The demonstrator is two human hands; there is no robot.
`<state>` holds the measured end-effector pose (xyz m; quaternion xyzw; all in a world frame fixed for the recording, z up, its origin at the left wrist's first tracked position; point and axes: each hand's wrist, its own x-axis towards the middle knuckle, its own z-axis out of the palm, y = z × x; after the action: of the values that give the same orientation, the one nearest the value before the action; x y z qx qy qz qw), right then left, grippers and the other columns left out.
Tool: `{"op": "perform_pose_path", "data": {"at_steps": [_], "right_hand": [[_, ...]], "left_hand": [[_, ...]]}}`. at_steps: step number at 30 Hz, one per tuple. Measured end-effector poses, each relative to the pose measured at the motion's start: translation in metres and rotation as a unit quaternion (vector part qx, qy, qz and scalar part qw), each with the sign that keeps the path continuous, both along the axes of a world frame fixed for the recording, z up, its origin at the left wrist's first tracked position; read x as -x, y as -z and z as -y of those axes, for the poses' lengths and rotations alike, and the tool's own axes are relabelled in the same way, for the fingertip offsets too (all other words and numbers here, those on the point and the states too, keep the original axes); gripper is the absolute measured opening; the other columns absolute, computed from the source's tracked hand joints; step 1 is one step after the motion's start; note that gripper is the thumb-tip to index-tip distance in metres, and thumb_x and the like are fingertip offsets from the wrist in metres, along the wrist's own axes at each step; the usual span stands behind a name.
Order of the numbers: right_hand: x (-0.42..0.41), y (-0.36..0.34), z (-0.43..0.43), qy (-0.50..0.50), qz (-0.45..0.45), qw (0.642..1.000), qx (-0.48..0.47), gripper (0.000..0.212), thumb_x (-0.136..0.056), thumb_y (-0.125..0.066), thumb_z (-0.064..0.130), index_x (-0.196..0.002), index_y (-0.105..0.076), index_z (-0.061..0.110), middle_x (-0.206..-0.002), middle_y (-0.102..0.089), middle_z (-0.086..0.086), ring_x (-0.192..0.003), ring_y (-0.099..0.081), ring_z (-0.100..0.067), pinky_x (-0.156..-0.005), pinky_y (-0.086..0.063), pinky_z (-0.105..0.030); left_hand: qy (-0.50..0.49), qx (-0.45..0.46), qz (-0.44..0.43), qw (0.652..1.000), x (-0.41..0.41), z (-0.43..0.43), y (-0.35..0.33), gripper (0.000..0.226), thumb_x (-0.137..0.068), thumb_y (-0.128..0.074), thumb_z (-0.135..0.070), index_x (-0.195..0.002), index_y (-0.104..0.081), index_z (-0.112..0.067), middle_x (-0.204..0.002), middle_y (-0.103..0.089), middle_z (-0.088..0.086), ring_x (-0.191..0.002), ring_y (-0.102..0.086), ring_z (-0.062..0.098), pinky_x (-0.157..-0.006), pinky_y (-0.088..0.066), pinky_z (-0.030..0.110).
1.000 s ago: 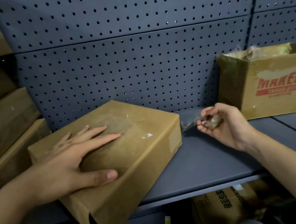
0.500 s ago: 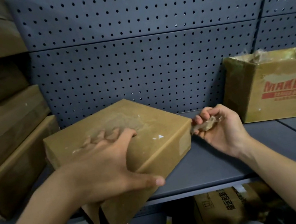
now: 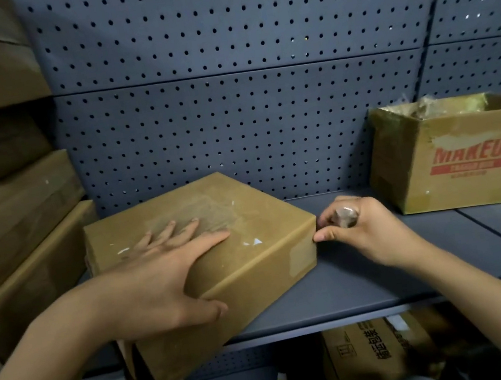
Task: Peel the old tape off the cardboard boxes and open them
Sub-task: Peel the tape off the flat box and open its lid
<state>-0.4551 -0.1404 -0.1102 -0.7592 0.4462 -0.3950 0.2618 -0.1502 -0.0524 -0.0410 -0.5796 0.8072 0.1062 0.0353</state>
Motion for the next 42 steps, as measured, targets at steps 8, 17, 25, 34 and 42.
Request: {"op": "perform_pose_path", "data": {"at_steps": [8, 17, 25, 34, 42], "right_hand": [[0.017, 0.004, -0.002, -0.083, 0.041, 0.995, -0.026, 0.007, -0.077, -0.077, 0.014, -0.074, -0.075, 0.008, -0.091, -0.062, -0.003, -0.085, -0.062, -0.007, -0.078, -0.045, -0.015], [0.034, 0.01, -0.002, -0.065, 0.107, 0.989, -0.076, 0.017, -0.083, -0.068, 0.01, -0.096, -0.072, 0.001, -0.099, -0.077, -0.003, -0.093, -0.071, -0.012, -0.081, -0.053, -0.02], [0.017, 0.007, -0.007, -0.011, 0.204, 0.976, -0.079, 0.019, -0.097, -0.049, -0.009, -0.095, -0.067, -0.004, -0.07, -0.07, -0.008, -0.062, -0.069, -0.02, -0.059, -0.056, -0.025], [-0.001, 0.007, -0.009, 0.013, 0.247, 0.961, -0.122, 0.032, -0.091, -0.042, -0.01, -0.08, -0.069, 0.003, -0.071, -0.058, -0.016, -0.066, -0.047, -0.032, -0.055, -0.037, -0.034], [-0.027, -0.003, -0.02, -0.061, 0.17, 0.973, -0.143, 0.016, -0.077, -0.055, 0.016, -0.079, -0.071, 0.015, -0.086, -0.068, -0.022, -0.084, -0.065, -0.03, -0.075, -0.05, -0.036]], "left_hand": [[0.046, -0.021, -0.026, 0.998, -0.015, 0.0, -0.001, 0.092, -0.078, -0.065, -0.068, -0.14, 0.003, -0.071, -0.153, 0.018, -0.033, -0.14, 0.024, -0.008, -0.113, 0.015, 0.022], [0.041, -0.065, -0.038, 0.996, -0.034, -0.004, -0.007, 0.093, -0.081, -0.075, -0.047, -0.124, -0.002, -0.086, -0.145, 0.014, -0.05, -0.141, 0.025, -0.003, -0.115, 0.015, 0.03], [0.022, -0.078, 0.0, 0.997, -0.046, 0.001, -0.013, 0.096, -0.089, -0.071, -0.03, -0.118, -0.003, -0.09, -0.137, 0.01, -0.059, -0.143, 0.018, -0.003, -0.121, 0.007, 0.04], [-0.029, -0.031, -0.012, 0.999, -0.041, -0.005, -0.011, 0.09, -0.09, -0.053, -0.017, -0.119, -0.008, -0.089, -0.148, 0.006, -0.045, -0.148, 0.012, 0.002, -0.122, 0.008, 0.044], [-0.068, 0.117, -0.036, 0.99, 0.024, -0.029, -0.001, 0.091, -0.066, -0.001, -0.089, -0.15, -0.011, -0.054, -0.16, -0.008, -0.027, -0.149, -0.014, 0.008, -0.119, -0.021, 0.042]]}}
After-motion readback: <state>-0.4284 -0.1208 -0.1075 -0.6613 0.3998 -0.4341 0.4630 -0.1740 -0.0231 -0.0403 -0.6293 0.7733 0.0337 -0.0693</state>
